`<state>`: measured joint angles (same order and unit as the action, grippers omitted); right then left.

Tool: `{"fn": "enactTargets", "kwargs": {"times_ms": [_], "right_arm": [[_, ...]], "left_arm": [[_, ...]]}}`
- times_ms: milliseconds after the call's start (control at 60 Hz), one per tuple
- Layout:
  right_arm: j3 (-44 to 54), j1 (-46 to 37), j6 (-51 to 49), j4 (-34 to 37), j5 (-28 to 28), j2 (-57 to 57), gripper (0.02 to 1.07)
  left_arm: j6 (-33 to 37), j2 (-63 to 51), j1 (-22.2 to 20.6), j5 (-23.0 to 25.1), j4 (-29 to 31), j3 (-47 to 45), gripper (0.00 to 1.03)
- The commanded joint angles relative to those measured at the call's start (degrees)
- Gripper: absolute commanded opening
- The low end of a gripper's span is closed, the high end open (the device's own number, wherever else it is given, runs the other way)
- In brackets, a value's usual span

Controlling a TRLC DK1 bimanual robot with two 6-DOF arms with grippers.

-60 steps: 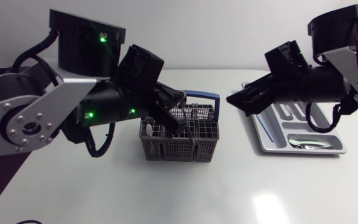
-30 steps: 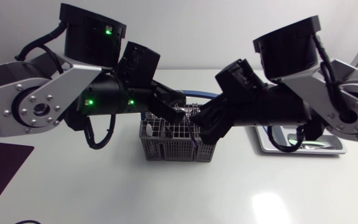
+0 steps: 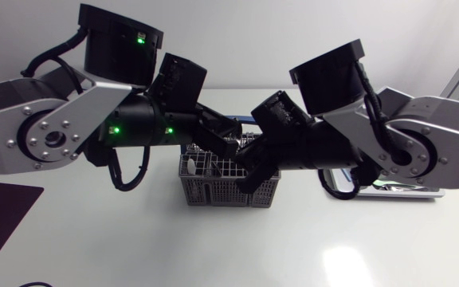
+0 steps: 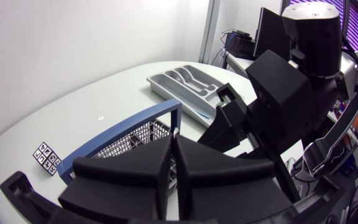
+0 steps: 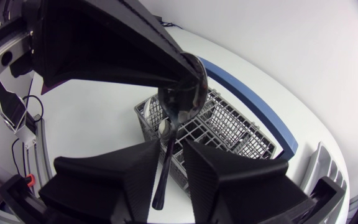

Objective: Transfer all utensils from the basket to the drawer tray.

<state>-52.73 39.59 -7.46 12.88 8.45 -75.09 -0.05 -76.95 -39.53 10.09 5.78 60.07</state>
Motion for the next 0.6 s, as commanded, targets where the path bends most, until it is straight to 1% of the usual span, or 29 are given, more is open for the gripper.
{"fn": "enactTargets", "kwargs": {"times_ms": [0,200,267,317,333,350,367,383,433,450,467,583], "right_arm": [[-1.1,0.6,0.9,-0.8,-0.6,-1.2,0.11],[-0.7,0.6,0.7,-0.8,-1.5,-0.9,0.09],[-0.4,0.6,0.5,-0.8,-1.2,-0.7,0.08],[-0.2,0.8,0.1,-0.6,-1.1,-0.5,0.08],[-0.1,1.0,0.0,-0.4,-1.1,-0.4,0.08],[-0.1,1.0,0.0,-0.4,-1.1,-0.4,0.08],[0.0,1.0,-0.4,-0.2,-1.0,-0.3,0.08],[0.1,1.0,-0.4,-0.1,-0.8,-0.1,0.08],[0.3,1.0,-0.7,0.3,-0.6,0.1,0.08],[0.3,1.0,-0.9,0.6,-0.5,0.3,0.08],[0.3,1.0,-1.0,0.7,-0.4,0.4,0.08],[1.2,0.3,-2.3,2.1,1.0,1.6,0.08]], "left_arm": [[-1.2,-1.1,0.1,0.5,0.2,1.8,0.04],[-1.4,-1.1,0.1,0.5,0.1,1.7,0.04],[-1.4,-1.1,0.1,0.5,0.0,1.8,0.09],[-1.4,-1.0,0.2,0.5,0.0,1.8,0.16],[-1.4,-1.0,0.2,0.5,0.1,1.9,0.2],[-1.4,-1.0,0.2,0.5,0.1,1.9,0.2],[-1.4,-1.0,0.2,0.5,0.1,2.1,0.27],[-1.4,-0.9,0.2,0.5,0.1,2.2,0.31],[-1.4,-0.7,0.2,0.5,0.1,2.3,0.39],[-1.4,-0.5,0.2,0.5,0.3,2.4,0.47],[-1.4,-0.4,0.2,0.5,0.3,2.6,0.51],[-1.4,0.4,1.4,0.5,0.5,3.8,0.72]]}}
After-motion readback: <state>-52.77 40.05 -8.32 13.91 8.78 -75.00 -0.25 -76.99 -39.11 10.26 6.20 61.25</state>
